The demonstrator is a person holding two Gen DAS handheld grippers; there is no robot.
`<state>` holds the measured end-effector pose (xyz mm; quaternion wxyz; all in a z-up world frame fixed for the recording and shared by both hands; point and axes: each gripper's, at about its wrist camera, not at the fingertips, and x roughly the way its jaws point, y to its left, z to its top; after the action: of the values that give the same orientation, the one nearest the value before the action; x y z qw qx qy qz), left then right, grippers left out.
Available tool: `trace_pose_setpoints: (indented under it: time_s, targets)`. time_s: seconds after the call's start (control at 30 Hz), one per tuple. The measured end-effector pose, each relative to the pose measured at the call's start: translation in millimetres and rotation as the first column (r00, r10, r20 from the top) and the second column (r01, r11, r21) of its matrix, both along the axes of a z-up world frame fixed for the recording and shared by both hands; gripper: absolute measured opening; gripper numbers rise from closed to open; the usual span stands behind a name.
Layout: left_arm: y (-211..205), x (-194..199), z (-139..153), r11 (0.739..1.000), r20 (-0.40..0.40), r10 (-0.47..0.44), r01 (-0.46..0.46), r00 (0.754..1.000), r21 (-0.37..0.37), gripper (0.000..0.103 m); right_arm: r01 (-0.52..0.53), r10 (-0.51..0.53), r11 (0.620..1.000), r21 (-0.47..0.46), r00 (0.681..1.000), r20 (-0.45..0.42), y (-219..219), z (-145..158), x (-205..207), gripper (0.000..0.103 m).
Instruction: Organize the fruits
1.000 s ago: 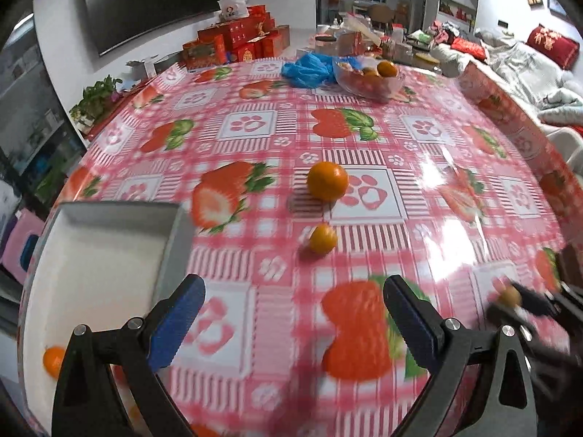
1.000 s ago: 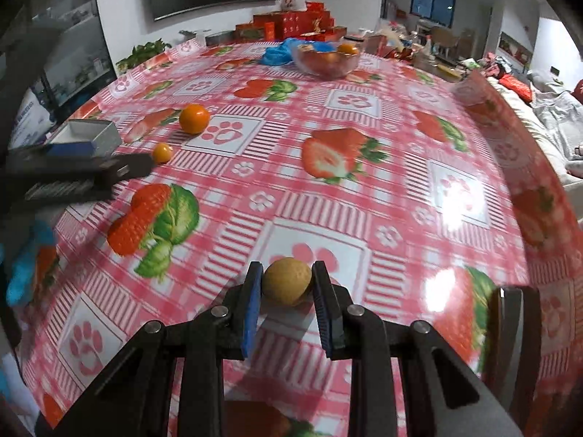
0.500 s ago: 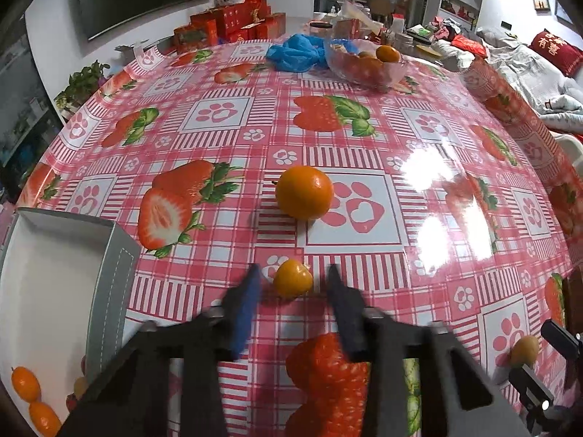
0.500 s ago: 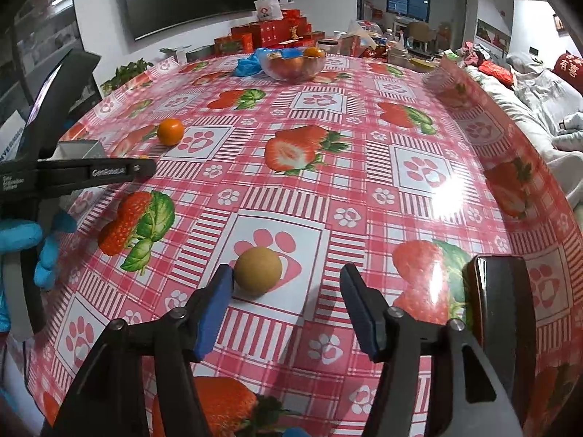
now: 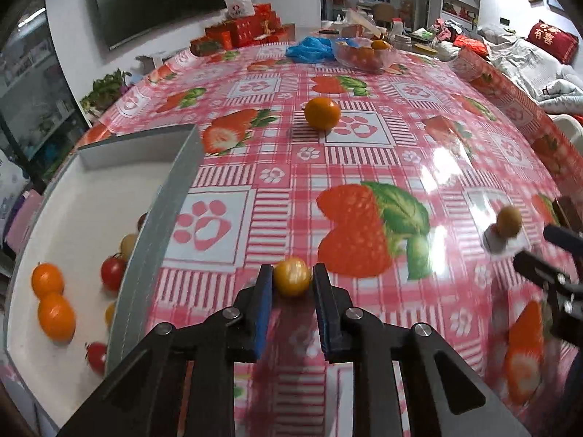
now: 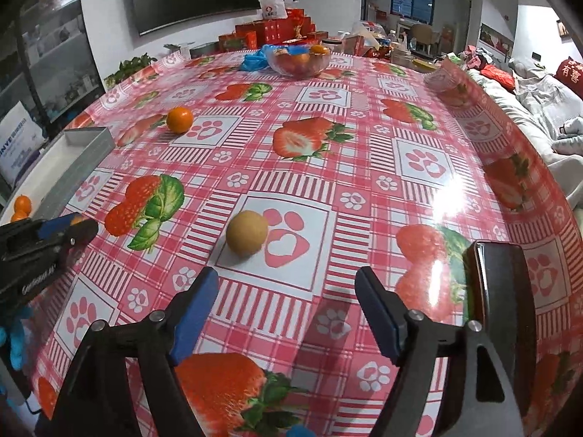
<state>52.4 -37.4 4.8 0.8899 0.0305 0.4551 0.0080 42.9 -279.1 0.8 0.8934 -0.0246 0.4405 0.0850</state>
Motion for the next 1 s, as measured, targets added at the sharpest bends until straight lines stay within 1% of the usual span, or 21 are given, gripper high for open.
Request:
trace_pose_setpoints:
  time_s: [0.07,0.1,0.13,0.17,0.2,0.27,0.3,0.4,0.5,0.6,0.7,0.77,0.83,1.0]
  targets:
    - [2.1,-0.4,0.0,1.000,0.004,0.010,-0.010,1.000,0.013,0.063,-0.009,0.008,1.000,-0.006,1.000,-0.017,5.8,-2.6,6.5,0.082]
    - [3.6,-0.8,0.7,1.000,0.013,0.024,-0.024,1.000,0.016,0.092,-0.008,0.008,1.000,-0.008,1.000,-0.023,9.5,-3.3,11.2,0.082]
    - [5.6,-3.4,2.9,0.999,0.050,0.045,-0.046,0.998,0.018,0.095,-0.013,0.012,1.000,-0.007,1.000,-0.025,12.2,-3.4,14.4,0.082]
    - [6.8,-4.7,4.0,0.999,0.069,0.049,-0.050,0.996,0.015,0.095,-0.014,0.014,1.000,-0.008,1.000,-0.025,15.5,-3.3,18.6,0.082]
    - [7.1,-4.3,3.2,0.999,0.069,0.042,-0.043,0.997,0.009,0.095,-0.013,0.013,1.000,-0.015,1.000,-0.022,19.5,-3.5,23.3,0.082]
    - [5.7,-0.7,-3.1,1.000,0.036,0.026,-0.026,0.999,0.009,0.095,-0.016,0.015,0.999,-0.029,0.999,-0.034,28.7,-7.0,34.8,0.084]
    - [5.3,1.1,-6.7,1.000,0.022,0.025,-0.025,0.999,0.013,0.096,-0.011,0.010,0.999,-0.039,1.000,-0.025,32.9,-7.7,38.3,0.086]
    - [10.4,3.0,-8.0,0.999,0.012,0.038,-0.038,0.999,-0.018,0.096,-0.022,0.021,0.999,-0.035,1.000,-0.019,43.5,-6.6,46.6,0.086]
    - [17.5,4.7,-10.9,0.997,-0.002,0.043,-0.043,0.999,-0.070,0.097,-0.038,0.038,0.999,-0.021,0.999,-0.013,49.9,-3.2,48.4,0.086]
    - [14.5,3.8,-12.2,0.997,-0.004,0.038,-0.039,0.999,-0.062,0.100,-0.046,0.045,0.999,-0.026,0.999,-0.024,50.9,-6.2,47.7,0.088]
    - [13.8,3.7,-12.7,0.997,-0.008,0.034,-0.034,0.999,-0.065,0.101,-0.034,0.032,0.998,-0.051,0.999,-0.038,46.3,-11.7,45.8,0.103]
    - [13.9,4.0,-12.7,0.997,-0.008,0.034,-0.034,0.999,-0.065,0.101,-0.030,0.029,0.999,-0.025,0.999,-0.038,40.2,-13.6,45.2,0.103]
    - [14.0,4.1,-12.7,0.997,-0.008,0.034,-0.034,0.999,-0.065,0.102,-0.031,0.030,0.999,-0.039,0.999,-0.039,41.3,-15.2,45.5,0.103]
    - [14.2,4.1,-12.3,0.997,-0.009,0.034,-0.034,0.999,-0.065,0.101,-0.030,0.029,0.999,-0.036,0.999,-0.029,40.8,-15.0,43.9,0.103]
